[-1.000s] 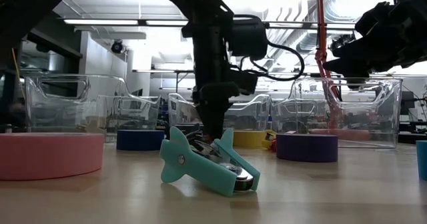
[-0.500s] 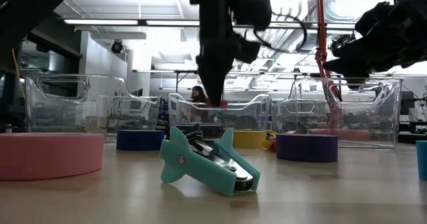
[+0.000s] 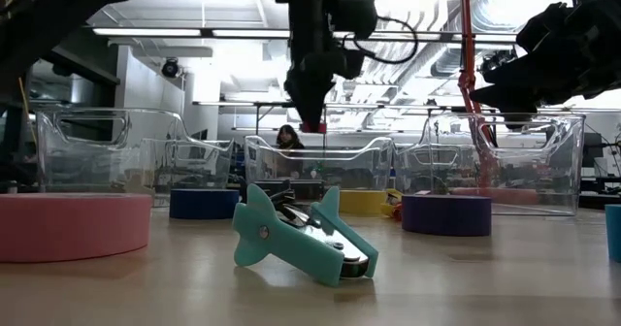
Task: Pick and place Stapler, Stapler remover, tape
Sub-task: Put the top red stapler into the top transparent bin
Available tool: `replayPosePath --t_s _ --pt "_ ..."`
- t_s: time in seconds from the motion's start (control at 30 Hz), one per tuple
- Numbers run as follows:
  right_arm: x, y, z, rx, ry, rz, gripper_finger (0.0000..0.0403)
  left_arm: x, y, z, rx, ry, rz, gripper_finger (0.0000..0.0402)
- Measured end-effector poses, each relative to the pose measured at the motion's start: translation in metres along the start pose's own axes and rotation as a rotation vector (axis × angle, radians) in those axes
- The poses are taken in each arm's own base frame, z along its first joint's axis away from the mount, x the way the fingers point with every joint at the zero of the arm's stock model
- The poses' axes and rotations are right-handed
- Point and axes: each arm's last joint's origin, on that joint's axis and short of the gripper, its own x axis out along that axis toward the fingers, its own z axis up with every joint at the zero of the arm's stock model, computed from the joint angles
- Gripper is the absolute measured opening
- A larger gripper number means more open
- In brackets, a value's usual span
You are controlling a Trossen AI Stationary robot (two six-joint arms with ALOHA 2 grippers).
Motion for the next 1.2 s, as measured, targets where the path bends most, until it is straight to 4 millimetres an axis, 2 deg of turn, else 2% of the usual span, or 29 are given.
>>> replayPosePath --t_s 0.27,0.6,0.73,1.0,1.2 --pt "0.000 0.000 0.000 0.000 0.000 0.000 0.0189 0.007 0.037 -0.001 -0.020 0.007 0.060 0.0082" --pt "0.000 0.000 0.000 0.000 0.000 0.000 0.0189 0.044 0.076 -0.007 -0.033 0.015 0.081 0.0086" --pt "0.000 0.000 0.000 0.000 0.000 0.000 0.0189 0.051 0.091 -0.009 -0.071 -0.005 0.092 0.0091" --pt "0.000 0.000 0.000 0.000 0.000 0.000 0.0189 0.063 0.114 -0.013 -0.100 -0.034 0.064 0.0093" --pt "0.000 0.000 0.000 0.000 0.000 0.000 0.0189 0.064 0.120 -0.014 -0.091 -0.036 0.060 0.0094"
